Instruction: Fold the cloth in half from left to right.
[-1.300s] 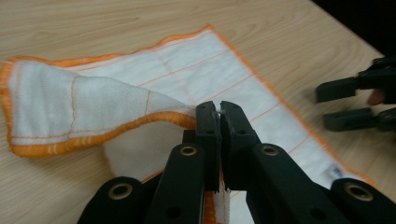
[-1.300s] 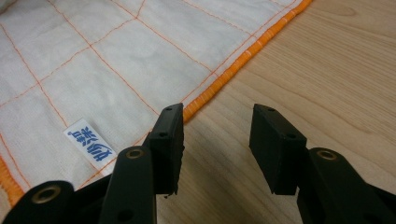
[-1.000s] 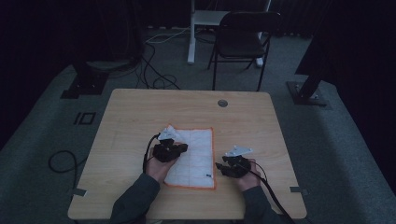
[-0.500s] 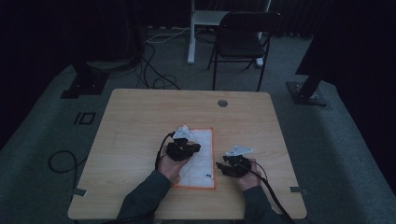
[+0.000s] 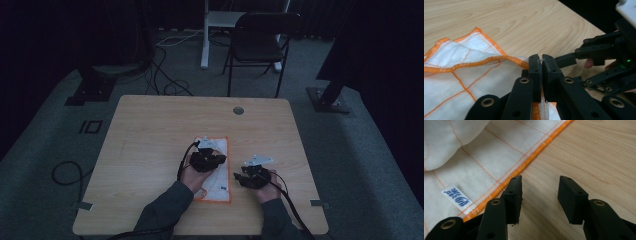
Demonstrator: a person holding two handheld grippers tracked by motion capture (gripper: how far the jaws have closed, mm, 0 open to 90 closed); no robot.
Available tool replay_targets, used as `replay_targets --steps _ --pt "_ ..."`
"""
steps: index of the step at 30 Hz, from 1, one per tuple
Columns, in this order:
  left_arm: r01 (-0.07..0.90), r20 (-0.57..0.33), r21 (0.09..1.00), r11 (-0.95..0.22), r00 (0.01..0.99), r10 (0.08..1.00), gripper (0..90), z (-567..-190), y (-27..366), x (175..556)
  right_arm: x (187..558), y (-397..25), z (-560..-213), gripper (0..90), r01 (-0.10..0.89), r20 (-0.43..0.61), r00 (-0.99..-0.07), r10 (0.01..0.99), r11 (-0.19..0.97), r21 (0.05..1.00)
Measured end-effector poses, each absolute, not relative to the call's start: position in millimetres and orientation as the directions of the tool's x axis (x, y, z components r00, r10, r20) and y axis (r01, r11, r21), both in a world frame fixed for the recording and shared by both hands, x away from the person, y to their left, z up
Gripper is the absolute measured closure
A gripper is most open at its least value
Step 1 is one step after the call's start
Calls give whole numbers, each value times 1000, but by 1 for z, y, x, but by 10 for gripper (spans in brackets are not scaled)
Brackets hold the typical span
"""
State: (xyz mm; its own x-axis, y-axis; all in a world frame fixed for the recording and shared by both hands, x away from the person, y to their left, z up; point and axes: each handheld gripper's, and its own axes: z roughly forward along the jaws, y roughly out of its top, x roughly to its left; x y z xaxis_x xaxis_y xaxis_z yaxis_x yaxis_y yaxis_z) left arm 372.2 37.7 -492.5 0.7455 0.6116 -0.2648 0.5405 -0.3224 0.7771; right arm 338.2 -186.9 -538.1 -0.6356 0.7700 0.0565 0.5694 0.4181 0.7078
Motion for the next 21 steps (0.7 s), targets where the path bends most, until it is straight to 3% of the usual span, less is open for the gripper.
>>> replay_targets --steps 2,4,11,21 --pt "551 -285 776 -308 740 609 752 -492 41 373 339 -188 -539 546 576 57 -628 776 414 705" --pt "556 -293 777 -296 735 611 725 -490 46 372 339 -189 -538 546 582 63 -622 781 407 705" --pt "532 -249 790 -304 733 633 691 -479 67 361 338 -189 -537 546 573 58 -624 779 405 713" --pt "564 -211 762 -318 681 701 684 -494 106 345 338 -188 -538 546 574 59 -626 778 408 710"
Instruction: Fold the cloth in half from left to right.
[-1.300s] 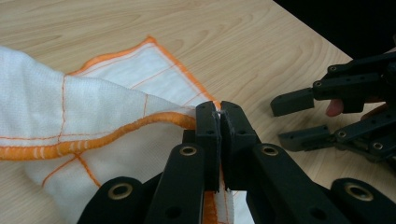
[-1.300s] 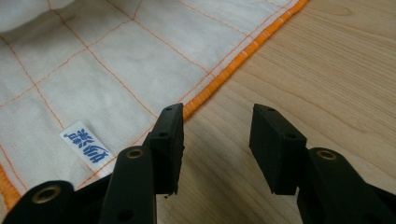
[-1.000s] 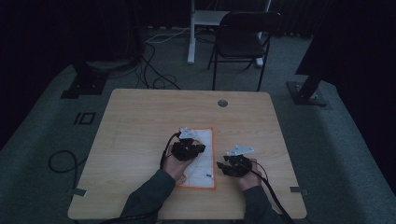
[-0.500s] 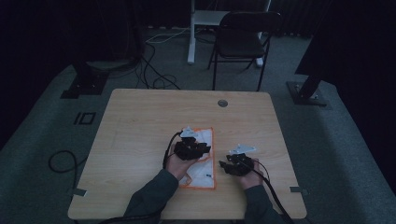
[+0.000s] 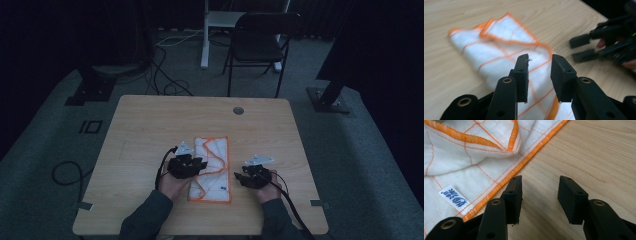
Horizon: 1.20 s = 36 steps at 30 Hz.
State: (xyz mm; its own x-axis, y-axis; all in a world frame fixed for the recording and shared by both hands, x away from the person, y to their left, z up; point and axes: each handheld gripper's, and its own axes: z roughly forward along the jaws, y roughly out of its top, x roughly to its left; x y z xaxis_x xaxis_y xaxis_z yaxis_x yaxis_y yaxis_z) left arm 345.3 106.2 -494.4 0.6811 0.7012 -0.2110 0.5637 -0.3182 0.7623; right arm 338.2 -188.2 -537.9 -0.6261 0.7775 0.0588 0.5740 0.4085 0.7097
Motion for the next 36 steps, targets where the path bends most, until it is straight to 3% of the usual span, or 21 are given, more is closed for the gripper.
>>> replay_targets --steps 9,22,36 --pt "604 -206 711 -358 667 716 796 -523 120 331 338 -188 -536 548 569 63 -624 779 398 720" --pt "560 -224 716 -417 750 622 785 -530 92 307 351 -178 -520 550 525 29 -645 763 415 743" --pt "562 -224 717 -412 746 628 778 -538 92 304 382 -136 -513 553 473 16 -707 707 457 754"
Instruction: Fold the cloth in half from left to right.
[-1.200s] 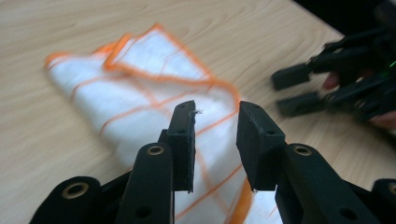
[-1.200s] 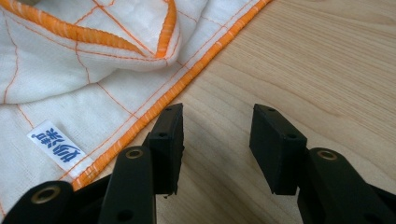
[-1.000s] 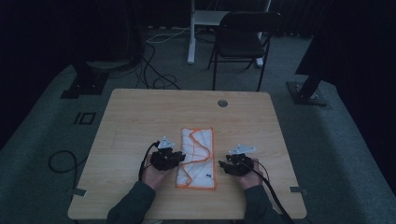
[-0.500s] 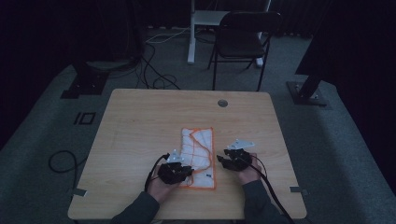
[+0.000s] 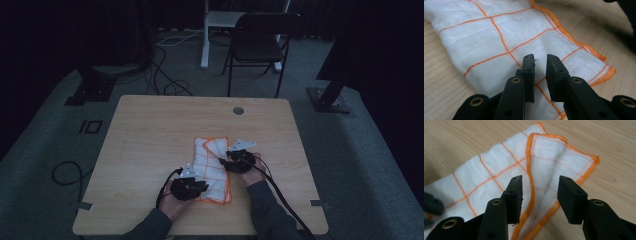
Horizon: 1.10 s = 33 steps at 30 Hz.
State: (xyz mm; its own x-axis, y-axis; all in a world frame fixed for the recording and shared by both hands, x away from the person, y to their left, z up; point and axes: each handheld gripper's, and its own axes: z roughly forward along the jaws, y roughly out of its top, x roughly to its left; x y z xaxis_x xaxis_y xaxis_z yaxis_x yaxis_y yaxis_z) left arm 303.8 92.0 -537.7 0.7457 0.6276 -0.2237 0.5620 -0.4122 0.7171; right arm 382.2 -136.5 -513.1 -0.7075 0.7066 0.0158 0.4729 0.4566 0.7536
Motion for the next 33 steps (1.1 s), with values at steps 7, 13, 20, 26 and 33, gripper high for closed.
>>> replay_targets --steps 7,13,20,26,33 --pt "563 -213 727 -393 729 650 771 -536 97 307 400 -119 -521 546 455 -18 -729 685 504 734" --pt "560 -202 737 -379 717 667 764 -535 101 309 416 -122 -519 783 446 -68 -717 694 531 720" --pt "556 -190 746 -367 705 683 763 -532 106 313 430 -130 -510 848 459 -75 -698 712 526 716" --pt "557 -181 750 -357 691 699 759 -529 112 318 438 -139 -513 771 510 -38 -666 745 492 706" --pt "560 -174 752 -347 677 715 756 -529 116 322 446 -148 -518 703 562 -29 -608 793 456 690"
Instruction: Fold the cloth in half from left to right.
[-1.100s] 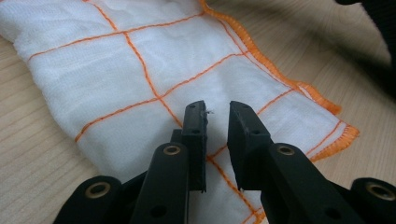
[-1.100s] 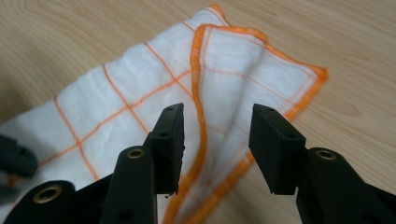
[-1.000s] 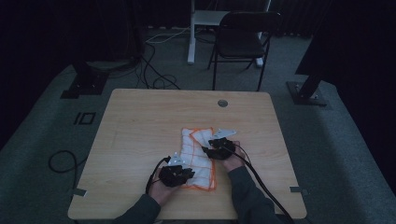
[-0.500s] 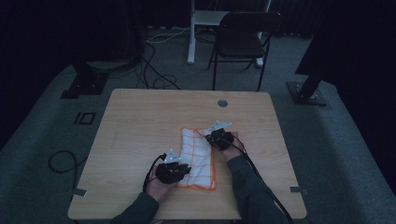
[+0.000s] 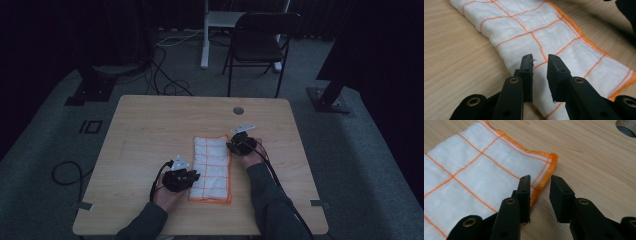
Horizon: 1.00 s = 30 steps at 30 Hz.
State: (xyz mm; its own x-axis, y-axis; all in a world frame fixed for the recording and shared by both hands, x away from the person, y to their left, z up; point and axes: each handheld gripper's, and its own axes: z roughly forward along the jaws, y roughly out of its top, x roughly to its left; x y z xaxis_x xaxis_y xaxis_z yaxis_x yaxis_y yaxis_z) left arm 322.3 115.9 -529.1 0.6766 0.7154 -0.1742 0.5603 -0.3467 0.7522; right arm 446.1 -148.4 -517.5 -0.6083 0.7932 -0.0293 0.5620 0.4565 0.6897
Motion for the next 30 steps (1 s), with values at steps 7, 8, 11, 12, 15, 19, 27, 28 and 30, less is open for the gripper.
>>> replay_targets --steps 7,8,11,12,15,19,27,28,30 --pt "553 -154 760 -342 665 731 742 -527 121 329 444 -154 -517 658 569 -30 -592 805 444 693" --pt "551 -150 760 -344 663 733 737 -526 122 330 443 -155 -518 650 568 -28 -593 805 442 695" --pt "551 -148 764 -336 656 740 731 -525 124 333 442 -157 -519 635 565 -28 -594 804 442 697" --pt "550 -143 765 -334 651 745 729 -524 127 336 440 -159 -520 625 567 -21 -592 806 435 700" --pt "551 -142 769 -324 641 754 719 -522 130 342 438 -160 -521 616 567 -15 -591 807 428 704" --pt "547 -140 777 -312 632 762 712 -518 135 349 436 -162 -523 605 569 0 -590 808 416 709" --pt "541 -145 794 -276 611 778 693 -516 143 364 430 -159 -527 583 567 12 -599 800 413 713" --pt "540 -149 796 -273 612 777 687 -516 144 365 430 -159 -527 583 566 14 -602 799 414 713" --pt "540 -150 797 -270 609 779 682 -516 145 367 429 -159 -527 581 565 13 -601 799 413 714"
